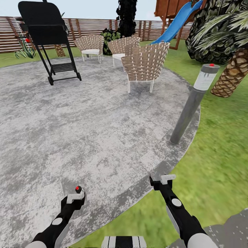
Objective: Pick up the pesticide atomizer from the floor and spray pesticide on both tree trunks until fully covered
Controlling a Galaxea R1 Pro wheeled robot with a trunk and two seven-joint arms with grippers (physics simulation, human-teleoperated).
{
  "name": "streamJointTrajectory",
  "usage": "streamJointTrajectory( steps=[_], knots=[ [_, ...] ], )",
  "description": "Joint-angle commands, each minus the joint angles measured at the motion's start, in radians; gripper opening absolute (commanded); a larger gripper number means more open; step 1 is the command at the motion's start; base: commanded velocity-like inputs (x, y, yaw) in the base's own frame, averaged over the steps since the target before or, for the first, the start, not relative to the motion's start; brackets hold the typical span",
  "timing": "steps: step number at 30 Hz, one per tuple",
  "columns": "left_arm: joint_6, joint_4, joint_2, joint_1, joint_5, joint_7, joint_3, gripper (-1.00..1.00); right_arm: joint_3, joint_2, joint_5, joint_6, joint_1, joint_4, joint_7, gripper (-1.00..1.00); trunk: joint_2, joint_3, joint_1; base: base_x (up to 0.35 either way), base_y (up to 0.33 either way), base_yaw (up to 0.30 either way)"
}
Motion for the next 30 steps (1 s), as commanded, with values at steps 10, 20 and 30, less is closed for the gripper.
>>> streamJointTrajectory(
  steps=[10, 20, 30],
  knots=[
    [-0.144, -0.001, 0.000, 0.002, -0.002, 0.001, 0.006, 1.00, -0.002, 0.001, 0.009, -0.002, 0.000, 0.002, 0.001, 1.00, -0.003, -0.055, 0.004, 0.000, 0.000, 0.000],
    [-0.164, 0.001, 0.000, 0.003, -0.002, 0.001, 0.040, 1.00, -0.002, 0.000, 0.010, -0.003, 0.000, 0.003, 0.001, 1.00, -0.005, -0.102, 0.009, 0.000, 0.000, 0.000],
    [-0.164, -0.002, 0.000, 0.003, -0.002, 0.001, 0.042, 1.00, -0.002, -0.001, 0.012, -0.003, 0.000, 0.003, -0.001, 1.00, -0.007, -0.142, 0.013, 0.000, 0.000, 0.000]
  ],
)
